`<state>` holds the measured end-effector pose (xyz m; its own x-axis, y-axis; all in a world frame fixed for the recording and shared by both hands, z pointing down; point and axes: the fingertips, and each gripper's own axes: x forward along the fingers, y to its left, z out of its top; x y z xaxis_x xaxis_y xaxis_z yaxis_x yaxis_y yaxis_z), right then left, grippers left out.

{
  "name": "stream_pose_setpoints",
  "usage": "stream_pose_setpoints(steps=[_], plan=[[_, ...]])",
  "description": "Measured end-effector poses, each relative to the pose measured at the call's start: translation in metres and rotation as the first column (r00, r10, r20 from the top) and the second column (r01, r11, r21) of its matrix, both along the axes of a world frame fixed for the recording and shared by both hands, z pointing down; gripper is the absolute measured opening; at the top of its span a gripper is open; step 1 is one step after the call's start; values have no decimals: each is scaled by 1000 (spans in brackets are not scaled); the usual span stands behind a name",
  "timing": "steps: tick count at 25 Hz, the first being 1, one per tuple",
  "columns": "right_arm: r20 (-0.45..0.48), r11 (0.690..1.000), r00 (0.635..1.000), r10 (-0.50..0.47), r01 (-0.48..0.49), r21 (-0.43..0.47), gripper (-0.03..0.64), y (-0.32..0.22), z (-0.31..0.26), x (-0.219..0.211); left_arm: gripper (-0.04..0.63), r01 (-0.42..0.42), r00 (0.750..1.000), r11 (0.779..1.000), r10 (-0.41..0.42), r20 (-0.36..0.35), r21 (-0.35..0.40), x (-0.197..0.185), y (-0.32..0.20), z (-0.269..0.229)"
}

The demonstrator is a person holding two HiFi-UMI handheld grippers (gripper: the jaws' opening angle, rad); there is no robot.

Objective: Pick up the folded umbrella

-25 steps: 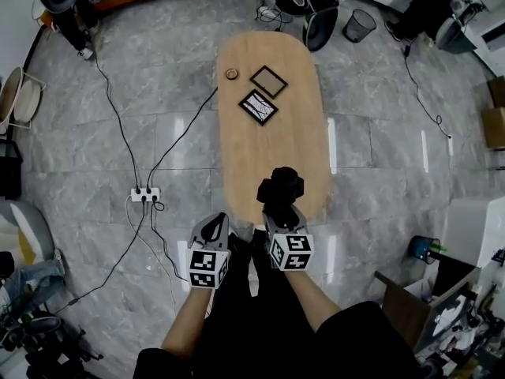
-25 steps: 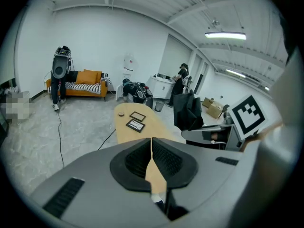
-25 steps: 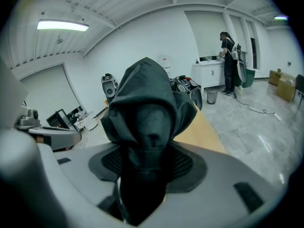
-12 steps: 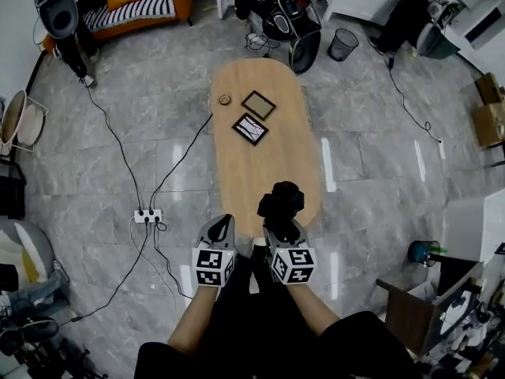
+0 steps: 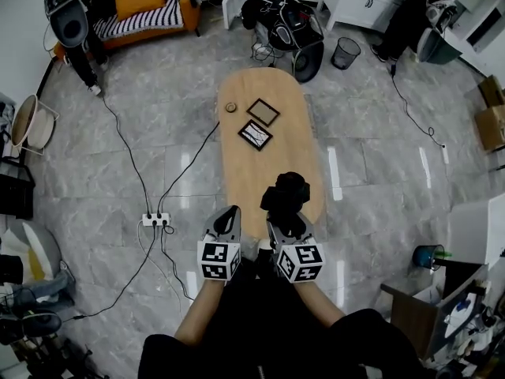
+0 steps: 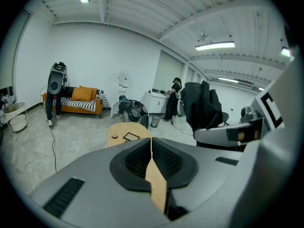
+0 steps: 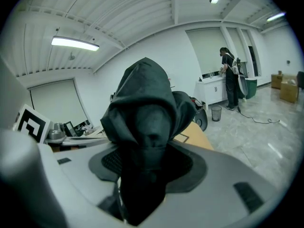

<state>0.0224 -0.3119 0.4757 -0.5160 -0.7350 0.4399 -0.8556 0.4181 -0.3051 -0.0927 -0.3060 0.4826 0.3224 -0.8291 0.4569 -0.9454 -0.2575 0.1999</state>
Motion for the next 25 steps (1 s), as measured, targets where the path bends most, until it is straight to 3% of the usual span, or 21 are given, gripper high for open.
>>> stream_pose_setpoints(steps=[14, 25], plan=[[28, 997, 999, -44, 42, 70, 232, -4, -34, -10, 18, 0, 1000, 999, -1, 20, 48, -6, -11, -18], [23, 996, 998, -66, 64, 64, 230, -2, -32, -13, 18, 14, 1000, 999, -14, 16, 37, -6, -7, -15]])
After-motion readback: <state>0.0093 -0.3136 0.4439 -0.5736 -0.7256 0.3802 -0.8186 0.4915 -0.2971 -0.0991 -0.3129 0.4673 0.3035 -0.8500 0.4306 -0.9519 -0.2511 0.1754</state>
